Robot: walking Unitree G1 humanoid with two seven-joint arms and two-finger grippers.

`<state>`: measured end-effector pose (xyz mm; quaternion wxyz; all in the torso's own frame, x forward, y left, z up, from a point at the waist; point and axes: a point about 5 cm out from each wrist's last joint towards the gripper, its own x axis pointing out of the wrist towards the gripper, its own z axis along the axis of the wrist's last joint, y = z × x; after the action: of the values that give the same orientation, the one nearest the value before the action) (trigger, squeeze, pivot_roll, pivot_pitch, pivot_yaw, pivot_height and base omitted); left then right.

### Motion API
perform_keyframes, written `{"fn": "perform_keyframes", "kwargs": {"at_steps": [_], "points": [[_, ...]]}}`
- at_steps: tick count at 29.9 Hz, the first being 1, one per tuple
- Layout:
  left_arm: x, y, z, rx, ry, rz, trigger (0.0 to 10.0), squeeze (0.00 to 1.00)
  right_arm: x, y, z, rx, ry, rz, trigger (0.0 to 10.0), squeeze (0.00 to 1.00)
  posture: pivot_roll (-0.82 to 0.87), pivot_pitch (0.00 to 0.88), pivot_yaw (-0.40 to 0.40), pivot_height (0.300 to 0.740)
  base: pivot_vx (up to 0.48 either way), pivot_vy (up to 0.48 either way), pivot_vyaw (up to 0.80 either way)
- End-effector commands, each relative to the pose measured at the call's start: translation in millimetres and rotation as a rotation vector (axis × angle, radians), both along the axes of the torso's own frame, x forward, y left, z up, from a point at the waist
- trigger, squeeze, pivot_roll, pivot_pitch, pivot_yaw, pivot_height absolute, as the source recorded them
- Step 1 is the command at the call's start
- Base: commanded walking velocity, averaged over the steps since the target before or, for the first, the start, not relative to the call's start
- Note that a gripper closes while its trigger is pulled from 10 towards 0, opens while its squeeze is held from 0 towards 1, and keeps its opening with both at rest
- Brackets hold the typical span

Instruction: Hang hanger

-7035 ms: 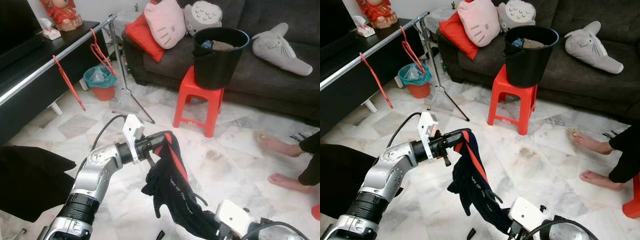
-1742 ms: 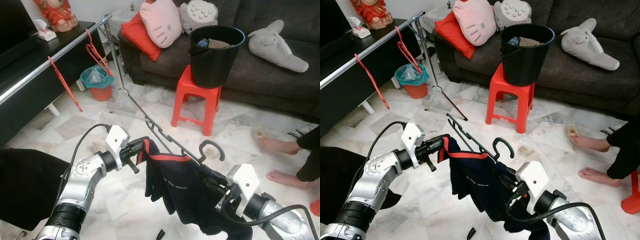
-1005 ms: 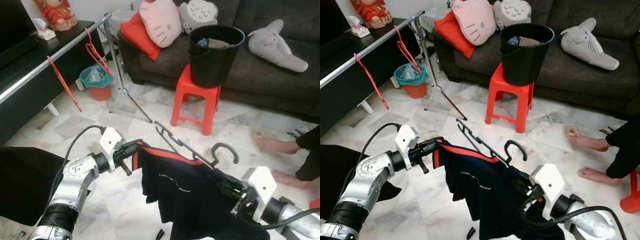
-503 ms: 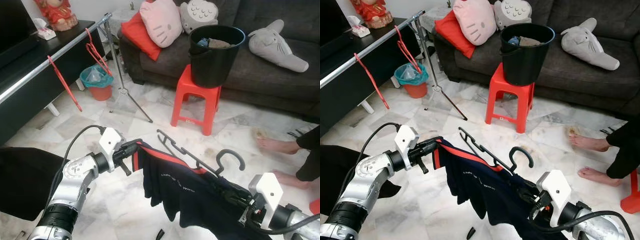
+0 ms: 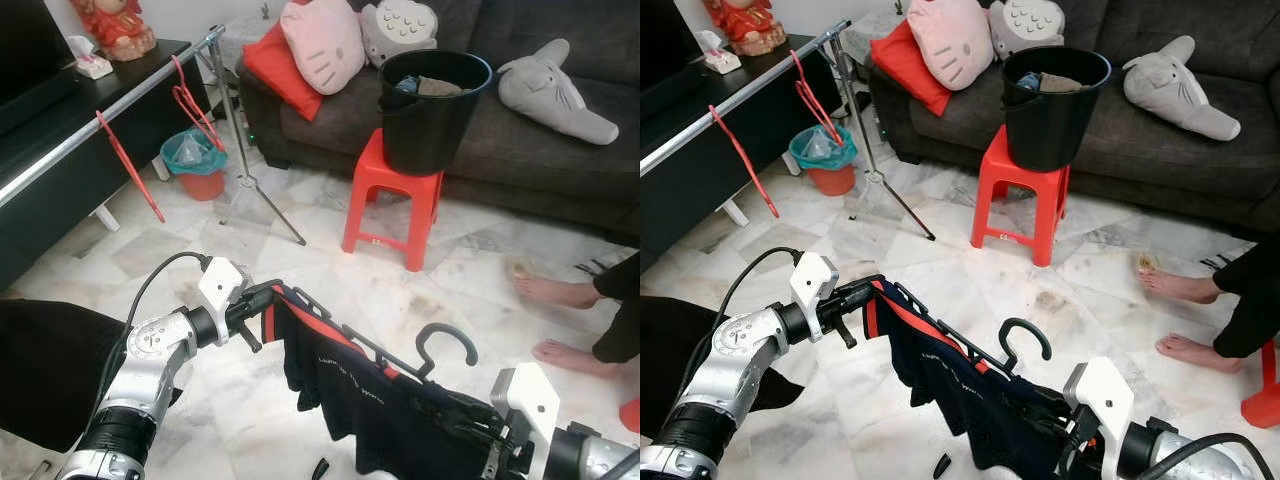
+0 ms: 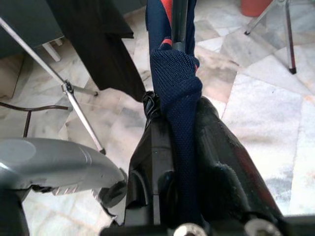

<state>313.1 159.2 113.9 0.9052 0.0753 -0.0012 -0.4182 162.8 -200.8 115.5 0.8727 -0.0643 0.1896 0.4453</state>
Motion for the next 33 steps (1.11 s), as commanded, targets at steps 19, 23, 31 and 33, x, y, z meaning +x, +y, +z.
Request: {"fn": "perform_keyframes", "kwargs": {"at_steps": [19, 23, 31, 33], "points": [[4.0, 10.0, 7.9, 0.019, -0.023, 0.008, 10.0, 0.0, 5.7, -29.7, 20.2, -0.093, -0.021, -0.027, 10.0, 0.0, -0.07, 0.088, 0.085, 0.74, 0.0, 0.0, 0.0], [3.5, 9.9, 7.8, 0.024, -0.021, -0.001, 10.0, 0.0, 4.2, -34.7, 22.6, -0.1, -0.015, -0.024, 10.0, 0.0, -0.06, 0.089, 0.085, 0.74, 0.0, 0.0, 0.0], [3.0, 10.5, 7.6, 0.026, -0.017, -0.004, 10.0, 0.0, -0.4, -42.0, 22.1, -0.101, 0.009, -0.026, 10.0, 0.0, -0.06, 0.088, 0.084, 0.74, 0.0, 0.0, 0.0], [3.3, 10.5, 7.5, 0.026, -0.018, -0.003, 10.0, 0.0, -1.8, -38.7, 21.7, -0.095, 0.019, -0.007, 10.0, 0.0, -0.06, 0.088, 0.085, 0.74, 0.0, 0.0, 0.0]]}}
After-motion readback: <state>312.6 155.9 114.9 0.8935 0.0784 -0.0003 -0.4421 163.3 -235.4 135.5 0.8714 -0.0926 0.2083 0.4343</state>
